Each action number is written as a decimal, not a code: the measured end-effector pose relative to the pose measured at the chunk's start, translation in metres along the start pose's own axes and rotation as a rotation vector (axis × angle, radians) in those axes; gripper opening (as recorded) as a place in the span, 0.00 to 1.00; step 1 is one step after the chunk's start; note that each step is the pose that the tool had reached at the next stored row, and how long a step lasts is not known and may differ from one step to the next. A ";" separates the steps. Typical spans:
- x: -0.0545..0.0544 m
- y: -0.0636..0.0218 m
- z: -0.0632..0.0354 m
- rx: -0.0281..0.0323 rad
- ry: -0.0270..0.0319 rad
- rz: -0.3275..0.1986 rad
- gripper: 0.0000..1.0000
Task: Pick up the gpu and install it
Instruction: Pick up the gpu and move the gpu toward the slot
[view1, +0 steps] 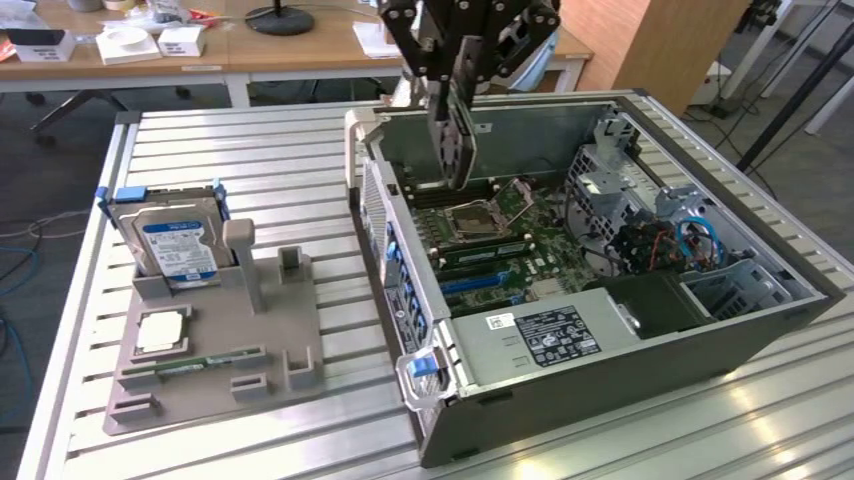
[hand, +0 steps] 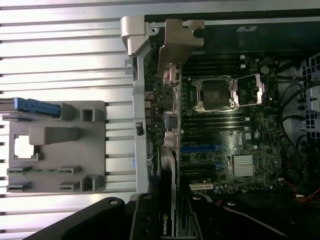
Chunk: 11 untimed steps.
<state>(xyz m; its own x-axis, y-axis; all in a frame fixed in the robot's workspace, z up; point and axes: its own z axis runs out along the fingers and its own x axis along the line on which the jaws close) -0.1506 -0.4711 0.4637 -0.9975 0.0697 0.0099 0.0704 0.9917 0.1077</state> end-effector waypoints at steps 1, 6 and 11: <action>-0.004 0.0003 0.0000 -0.0003 0.0007 0.000 0.26; -0.027 0.0019 0.0001 -0.0015 0.0048 0.001 0.26; -0.046 0.0032 0.0001 -0.0031 0.0078 0.001 0.26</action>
<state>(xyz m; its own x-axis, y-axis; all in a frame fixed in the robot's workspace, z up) -0.1042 -0.4711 0.4635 -0.9974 0.0696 0.0178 0.0712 0.9913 0.1108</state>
